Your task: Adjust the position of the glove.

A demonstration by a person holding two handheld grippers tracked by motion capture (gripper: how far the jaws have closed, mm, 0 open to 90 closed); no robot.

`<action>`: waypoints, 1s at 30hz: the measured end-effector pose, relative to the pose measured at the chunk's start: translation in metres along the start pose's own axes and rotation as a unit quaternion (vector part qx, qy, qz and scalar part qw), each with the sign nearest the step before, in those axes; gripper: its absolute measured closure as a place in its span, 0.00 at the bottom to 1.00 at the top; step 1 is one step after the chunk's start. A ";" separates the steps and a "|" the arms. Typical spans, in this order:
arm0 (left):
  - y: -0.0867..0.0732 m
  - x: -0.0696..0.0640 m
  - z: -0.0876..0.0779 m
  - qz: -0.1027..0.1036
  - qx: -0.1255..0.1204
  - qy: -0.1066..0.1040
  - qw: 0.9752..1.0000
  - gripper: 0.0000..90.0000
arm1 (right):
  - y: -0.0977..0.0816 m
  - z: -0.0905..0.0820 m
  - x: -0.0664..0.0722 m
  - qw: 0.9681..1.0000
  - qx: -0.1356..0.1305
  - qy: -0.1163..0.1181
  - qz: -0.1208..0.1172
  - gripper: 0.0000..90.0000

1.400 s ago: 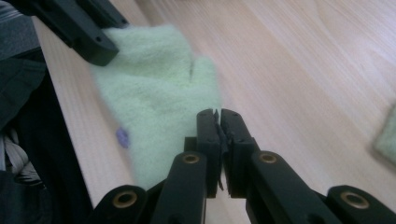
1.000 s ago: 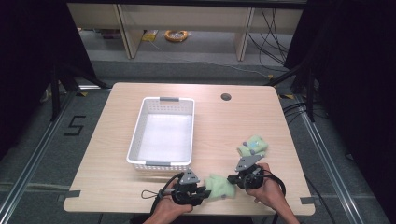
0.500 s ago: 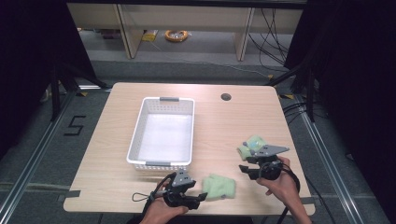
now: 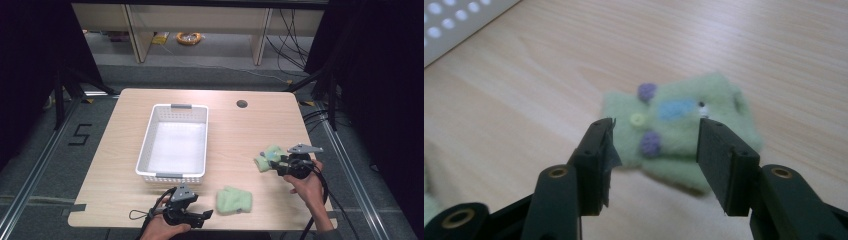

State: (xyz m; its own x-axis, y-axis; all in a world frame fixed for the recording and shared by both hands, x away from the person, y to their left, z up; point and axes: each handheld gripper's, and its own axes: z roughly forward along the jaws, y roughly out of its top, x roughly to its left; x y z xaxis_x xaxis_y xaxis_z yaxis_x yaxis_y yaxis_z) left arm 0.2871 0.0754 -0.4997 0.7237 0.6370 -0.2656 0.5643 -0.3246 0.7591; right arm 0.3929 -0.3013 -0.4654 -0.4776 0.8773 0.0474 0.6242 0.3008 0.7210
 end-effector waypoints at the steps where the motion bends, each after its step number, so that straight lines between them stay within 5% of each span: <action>1: -0.001 -0.001 0.000 -0.008 -0.007 0.000 1.000 0.29 | 0.002 0.005 -0.005 1.000 -0.009 -0.004 -0.015 0.56; 2: -0.001 0.000 0.000 -0.008 -0.004 -0.003 1.000 0.28 | 0.006 0.012 -0.006 1.000 0.000 -0.007 0.009 0.57; 8: -0.004 0.000 -0.001 -0.013 -0.011 0.005 1.000 0.28 | 0.017 0.030 -0.005 0.999 0.032 -0.021 -0.011 0.59; 9: -0.005 0.002 -0.003 -0.012 0.003 -0.001 1.000 0.28 | 0.018 0.032 -0.006 0.999 0.031 -0.024 -0.021 0.60; 18: -0.007 0.002 -0.001 -0.010 0.006 0.000 1.000 0.29 | 0.021 0.050 -0.003 0.998 0.059 -0.012 -0.015 0.61; 25: -0.007 0.001 0.000 -0.011 0.000 -0.003 1.000 0.29 | 0.018 0.055 -0.005 0.998 0.061 -0.010 -0.032 0.62; 30: -0.007 0.001 0.000 -0.010 0.004 -0.003 1.000 0.29 | 0.018 0.055 -0.006 0.998 0.062 0.003 -0.021 0.69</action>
State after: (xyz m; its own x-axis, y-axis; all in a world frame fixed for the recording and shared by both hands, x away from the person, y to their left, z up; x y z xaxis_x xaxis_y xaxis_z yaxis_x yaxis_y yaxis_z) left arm 0.2840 0.0785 -0.5052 0.7147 0.6396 -0.2829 0.5808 -0.3174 0.7496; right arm 0.4410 -0.2803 -0.4909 -0.5079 0.8611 0.0232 0.6754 0.3813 0.6312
